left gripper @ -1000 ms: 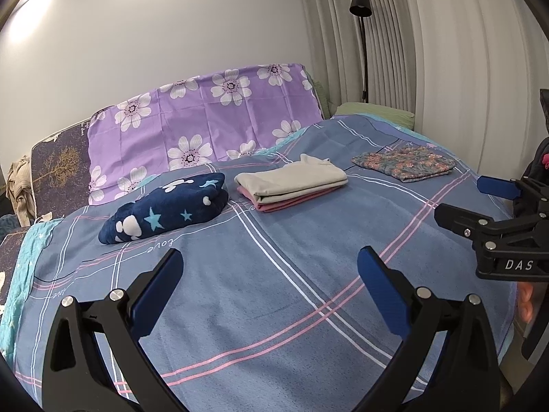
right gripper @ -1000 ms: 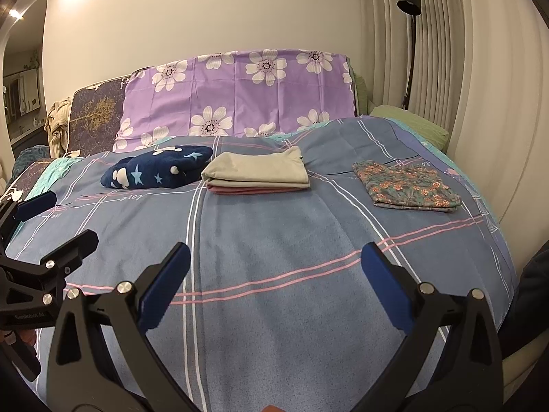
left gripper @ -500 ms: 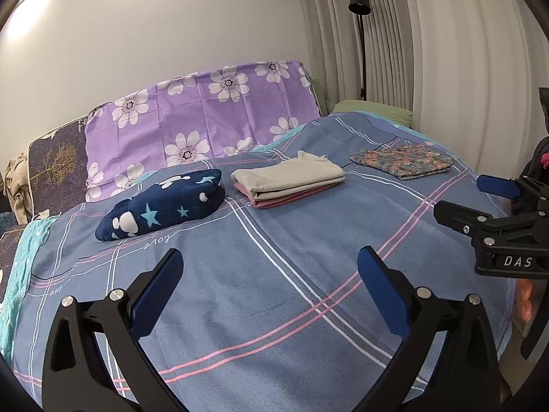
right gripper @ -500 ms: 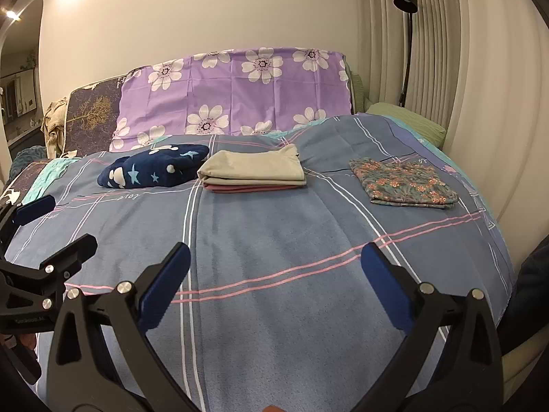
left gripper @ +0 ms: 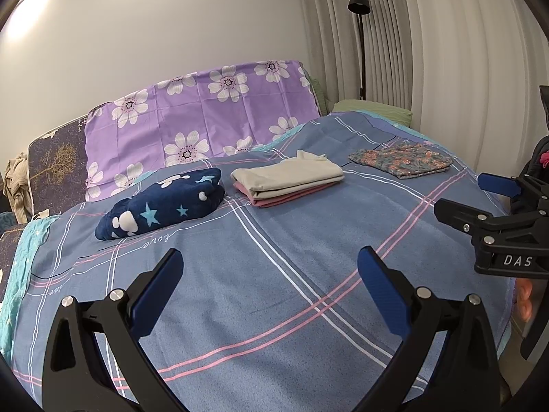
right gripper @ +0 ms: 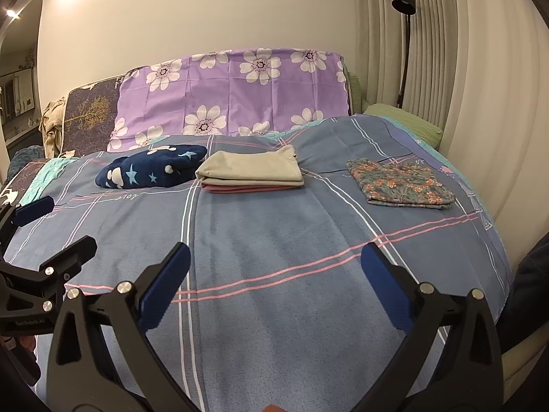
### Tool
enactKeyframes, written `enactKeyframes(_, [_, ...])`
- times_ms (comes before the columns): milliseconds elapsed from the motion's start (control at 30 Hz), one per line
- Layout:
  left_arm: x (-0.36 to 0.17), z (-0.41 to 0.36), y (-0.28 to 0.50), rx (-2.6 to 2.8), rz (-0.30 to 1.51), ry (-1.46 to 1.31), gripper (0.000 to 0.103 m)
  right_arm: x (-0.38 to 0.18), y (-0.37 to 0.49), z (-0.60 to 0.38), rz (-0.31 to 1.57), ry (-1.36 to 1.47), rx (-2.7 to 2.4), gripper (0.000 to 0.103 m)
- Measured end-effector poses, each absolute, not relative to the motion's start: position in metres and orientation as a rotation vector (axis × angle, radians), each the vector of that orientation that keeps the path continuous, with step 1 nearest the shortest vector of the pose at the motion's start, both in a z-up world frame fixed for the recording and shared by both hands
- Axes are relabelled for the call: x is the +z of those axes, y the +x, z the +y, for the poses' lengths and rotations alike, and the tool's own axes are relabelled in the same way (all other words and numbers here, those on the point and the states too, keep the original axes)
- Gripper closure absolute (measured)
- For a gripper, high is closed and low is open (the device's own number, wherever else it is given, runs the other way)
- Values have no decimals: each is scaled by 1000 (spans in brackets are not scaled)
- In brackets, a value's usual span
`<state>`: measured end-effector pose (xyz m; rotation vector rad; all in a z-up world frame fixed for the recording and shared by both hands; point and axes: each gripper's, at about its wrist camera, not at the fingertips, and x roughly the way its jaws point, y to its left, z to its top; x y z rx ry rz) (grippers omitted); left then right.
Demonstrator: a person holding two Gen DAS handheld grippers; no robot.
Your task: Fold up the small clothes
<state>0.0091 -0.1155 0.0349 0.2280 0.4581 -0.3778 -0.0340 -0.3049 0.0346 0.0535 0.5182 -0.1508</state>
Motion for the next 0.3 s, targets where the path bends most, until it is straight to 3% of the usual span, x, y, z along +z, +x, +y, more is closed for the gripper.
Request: enactKeyframes(300, [34, -116, 7, -379, 458, 229, 1, 34, -35, -308, 521, 59, -162, 2])
